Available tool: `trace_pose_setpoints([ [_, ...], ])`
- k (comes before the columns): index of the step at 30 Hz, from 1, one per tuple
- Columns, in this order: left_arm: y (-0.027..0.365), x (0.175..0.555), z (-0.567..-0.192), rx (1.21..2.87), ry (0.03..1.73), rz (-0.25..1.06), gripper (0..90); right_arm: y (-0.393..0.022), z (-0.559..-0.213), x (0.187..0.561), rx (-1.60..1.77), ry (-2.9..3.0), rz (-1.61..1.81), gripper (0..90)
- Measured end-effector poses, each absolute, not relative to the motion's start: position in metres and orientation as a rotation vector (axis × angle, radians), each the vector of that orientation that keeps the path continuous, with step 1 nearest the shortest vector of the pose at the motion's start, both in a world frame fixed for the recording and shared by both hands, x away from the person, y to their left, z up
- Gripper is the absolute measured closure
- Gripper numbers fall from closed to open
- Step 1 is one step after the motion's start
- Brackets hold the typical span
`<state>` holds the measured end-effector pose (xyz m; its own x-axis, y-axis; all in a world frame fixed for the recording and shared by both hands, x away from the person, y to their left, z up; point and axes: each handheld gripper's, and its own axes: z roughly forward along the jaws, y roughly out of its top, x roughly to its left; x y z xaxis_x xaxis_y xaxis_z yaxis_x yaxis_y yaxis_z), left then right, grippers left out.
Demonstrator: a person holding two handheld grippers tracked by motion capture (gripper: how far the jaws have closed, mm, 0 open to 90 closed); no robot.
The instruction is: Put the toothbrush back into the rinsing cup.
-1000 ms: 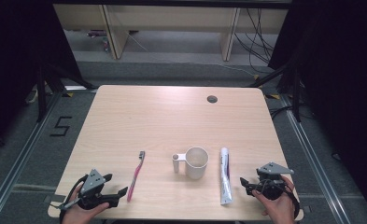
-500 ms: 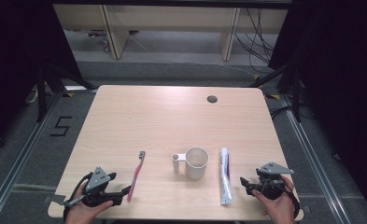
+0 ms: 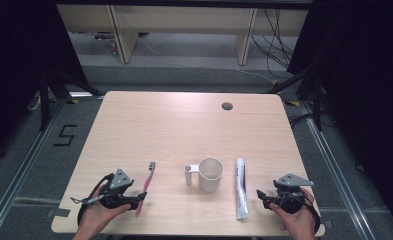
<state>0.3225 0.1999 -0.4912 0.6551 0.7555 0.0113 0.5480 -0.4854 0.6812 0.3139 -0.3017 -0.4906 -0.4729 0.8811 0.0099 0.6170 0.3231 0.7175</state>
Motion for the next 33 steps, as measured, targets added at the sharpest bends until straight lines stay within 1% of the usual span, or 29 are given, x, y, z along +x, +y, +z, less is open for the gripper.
trace_pose_setpoints([
  [3,0.195,0.328,-0.491,2.251,1.013,0.404,39.7,-0.302,-0.491,0.314,1.333,2.210,0.948,27.3],
  [6,0.193,0.332,-0.489,2.272,1.003,0.411,46.6,-0.301,-0.491,0.315,1.306,2.219,0.956,27.5],
  [7,0.192,0.334,-0.488,2.274,0.998,0.423,46.6,-0.301,-0.491,0.315,1.306,2.219,0.956,27.5],
  [8,0.189,0.337,-0.487,2.299,0.994,0.414,49.8,-0.301,-0.491,0.315,1.292,2.214,0.940,27.5],
  [11,0.186,0.340,-0.487,2.345,0.985,0.414,51.3,-0.300,-0.491,0.315,1.297,2.223,0.938,27.9],
  [12,0.183,0.343,-0.489,2.365,0.993,0.397,54.0,-0.300,-0.491,0.315,1.300,2.230,0.945,28.0],
  [14,0.181,0.345,-0.489,2.380,0.990,0.395,56.7,-0.300,-0.490,0.315,1.299,2.219,0.943,28.0],
  [16,0.178,0.348,-0.489,2.427,0.975,0.384,57.1,-0.298,-0.491,0.314,1.339,2.209,0.964,28.0],
  [18,0.174,0.349,-0.490,2.457,0.977,0.369,59.2,-0.300,-0.491,0.315,1.288,2.225,0.956,28.0],
  [20,0.173,0.353,-0.490,2.492,0.939,0.366,61.5,-0.301,-0.492,0.316,1.242,2.227,0.955,28.0],
  [22,0.172,0.353,-0.489,2.493,0.952,0.359,62.6,-0.300,-0.492,0.316,1.248,2.226,0.949,28.0],
  [23,0.172,0.356,-0.488,2.528,0.947,0.353,63.2,-0.300,-0.491,0.316,1.252,2.229,0.942,28.0],
  [24,0.171,0.356,-0.488,2.519,0.981,0.337,64.6,-0.300,-0.491,0.315,1.260,2.231,0.940,28.0],
  [27,0.172,0.358,-0.487,2.535,0.979,0.323,69.2,-0.300,-0.490,0.315,1.260,2.231,0.946,28.0],
  [29,0.173,0.363,-0.486,2.577,0.940,0.324,72.1,-0.296,-0.490,0.314,1.319,2.240,0.979,28.3],
  [30,0.174,0.363,-0.485,2.580,0.970,0.306,72.8,-0.297,-0.492,0.315,1.272,2.236,0.976,28.3],
  [33,0.176,0.369,-0.485,2.614,0.958,0.300,75.6,-0.297,-0.492,0.315,1.276,2.231,0.985,28.3],
])
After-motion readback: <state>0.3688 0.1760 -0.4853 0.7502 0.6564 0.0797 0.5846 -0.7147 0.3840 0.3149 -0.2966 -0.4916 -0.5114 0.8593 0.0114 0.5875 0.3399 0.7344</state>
